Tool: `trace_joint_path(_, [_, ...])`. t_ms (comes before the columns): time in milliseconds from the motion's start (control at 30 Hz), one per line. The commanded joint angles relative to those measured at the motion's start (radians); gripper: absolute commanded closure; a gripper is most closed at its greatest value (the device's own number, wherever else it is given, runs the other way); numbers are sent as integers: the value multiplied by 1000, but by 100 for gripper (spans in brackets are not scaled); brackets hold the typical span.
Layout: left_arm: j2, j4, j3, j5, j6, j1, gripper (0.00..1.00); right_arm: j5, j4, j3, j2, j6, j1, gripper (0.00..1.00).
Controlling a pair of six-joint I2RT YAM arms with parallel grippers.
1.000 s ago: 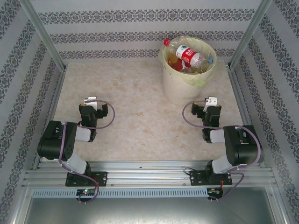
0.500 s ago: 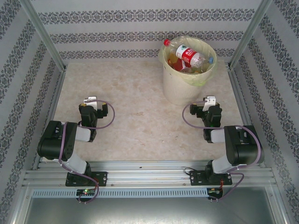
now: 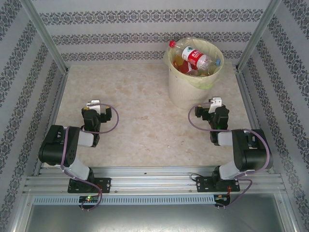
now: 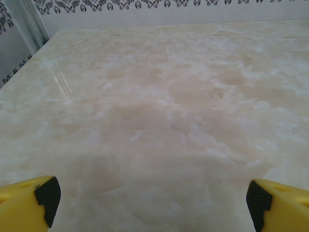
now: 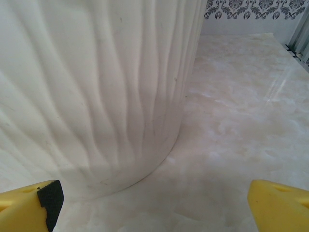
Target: Put the plastic bottles in the bin
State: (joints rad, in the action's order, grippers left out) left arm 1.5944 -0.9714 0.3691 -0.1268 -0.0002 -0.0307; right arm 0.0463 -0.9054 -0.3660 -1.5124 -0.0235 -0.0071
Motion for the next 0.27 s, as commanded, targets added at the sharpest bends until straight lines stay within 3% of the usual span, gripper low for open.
trace_joint_path(0, [-7,11,7,15,-12,10,0,11,-7,-17,-8,-11,-3,2])
trace_joint_path(233, [-8,11,7,15,-12,10,0,10,-6,-18,-7,-11,-4,2])
